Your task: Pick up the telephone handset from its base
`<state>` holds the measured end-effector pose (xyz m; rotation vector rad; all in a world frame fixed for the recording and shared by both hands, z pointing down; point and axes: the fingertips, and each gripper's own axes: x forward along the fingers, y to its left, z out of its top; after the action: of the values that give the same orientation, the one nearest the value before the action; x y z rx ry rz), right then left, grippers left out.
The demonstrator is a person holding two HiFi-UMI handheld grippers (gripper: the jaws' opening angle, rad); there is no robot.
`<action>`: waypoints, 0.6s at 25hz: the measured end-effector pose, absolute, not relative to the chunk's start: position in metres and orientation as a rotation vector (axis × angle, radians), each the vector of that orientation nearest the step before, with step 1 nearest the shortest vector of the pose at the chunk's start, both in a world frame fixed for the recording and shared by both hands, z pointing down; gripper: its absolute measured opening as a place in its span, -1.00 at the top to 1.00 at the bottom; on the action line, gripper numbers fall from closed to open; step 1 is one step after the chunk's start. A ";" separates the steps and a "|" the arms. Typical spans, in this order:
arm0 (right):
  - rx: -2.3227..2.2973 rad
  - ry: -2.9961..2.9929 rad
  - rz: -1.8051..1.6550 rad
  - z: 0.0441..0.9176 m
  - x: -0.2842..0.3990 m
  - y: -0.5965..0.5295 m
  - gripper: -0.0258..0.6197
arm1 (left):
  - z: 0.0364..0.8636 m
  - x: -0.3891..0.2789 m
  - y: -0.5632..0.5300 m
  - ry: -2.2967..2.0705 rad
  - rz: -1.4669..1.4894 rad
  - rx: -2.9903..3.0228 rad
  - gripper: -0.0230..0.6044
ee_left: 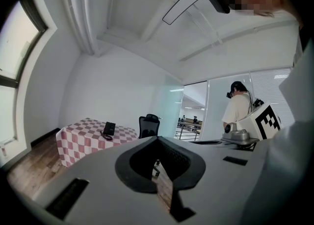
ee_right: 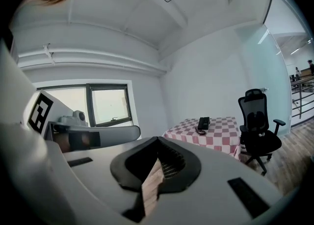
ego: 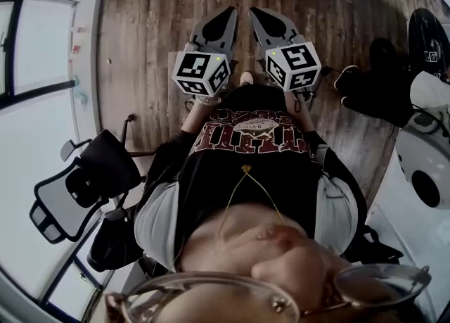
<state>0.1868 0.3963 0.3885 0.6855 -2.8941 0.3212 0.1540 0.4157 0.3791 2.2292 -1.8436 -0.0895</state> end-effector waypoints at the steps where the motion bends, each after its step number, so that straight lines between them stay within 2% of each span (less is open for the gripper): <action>1: 0.686 -2.895 0.321 0.389 0.186 0.392 0.87 | 0.380 0.153 0.412 -1.846 -0.089 2.228 0.90; 15: 0.710 -2.873 0.342 0.395 0.162 0.332 0.87 | 0.385 0.127 0.349 -1.817 -0.072 2.238 0.90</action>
<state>0.1620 0.3321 0.3950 0.7104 -2.8735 0.3417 0.1272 0.3491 0.3852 2.2378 -1.8174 -0.0718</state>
